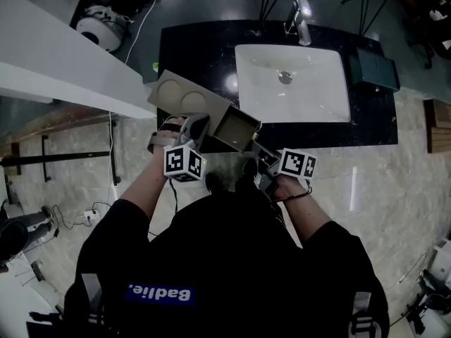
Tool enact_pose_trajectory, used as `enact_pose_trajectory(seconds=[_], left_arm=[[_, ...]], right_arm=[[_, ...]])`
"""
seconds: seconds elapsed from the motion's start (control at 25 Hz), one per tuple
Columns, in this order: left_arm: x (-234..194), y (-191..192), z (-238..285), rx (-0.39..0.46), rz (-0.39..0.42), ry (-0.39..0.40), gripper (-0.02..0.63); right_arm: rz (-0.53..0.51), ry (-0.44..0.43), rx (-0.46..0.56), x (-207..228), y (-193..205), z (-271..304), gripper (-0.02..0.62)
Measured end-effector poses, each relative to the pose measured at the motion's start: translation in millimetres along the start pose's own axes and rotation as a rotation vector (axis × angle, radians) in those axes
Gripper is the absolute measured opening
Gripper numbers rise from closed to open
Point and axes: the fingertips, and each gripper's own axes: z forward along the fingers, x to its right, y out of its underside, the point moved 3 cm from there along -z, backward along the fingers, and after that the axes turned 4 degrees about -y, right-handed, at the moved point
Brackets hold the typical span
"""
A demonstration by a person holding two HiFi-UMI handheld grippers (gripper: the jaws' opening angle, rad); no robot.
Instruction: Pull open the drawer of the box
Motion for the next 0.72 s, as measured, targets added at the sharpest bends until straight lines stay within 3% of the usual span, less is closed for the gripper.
enact_pose_trajectory(seconds=[0.2,0.52,0.6,0.72], left_arm=[[1,0,0,-0.003,0.01,0.002,0.0],[1,3,-1,0.016,-0.079,-0.014,0.0],[3,6,-3,0.031,-0.12,-0.006,0.0],[6,7,-8,0.066,-0.255,0.02,0.0]], right_arm=[[-0.089,0.054,0.003,-2,3,-4,0.037],[-0.223,0.17,0.042,-18,17,-28,0.037],[-0.237,0.186,0.045,-22,28,-31,0.037],[-0.251,0.204,0.042,-28,47,-36,0.038]])
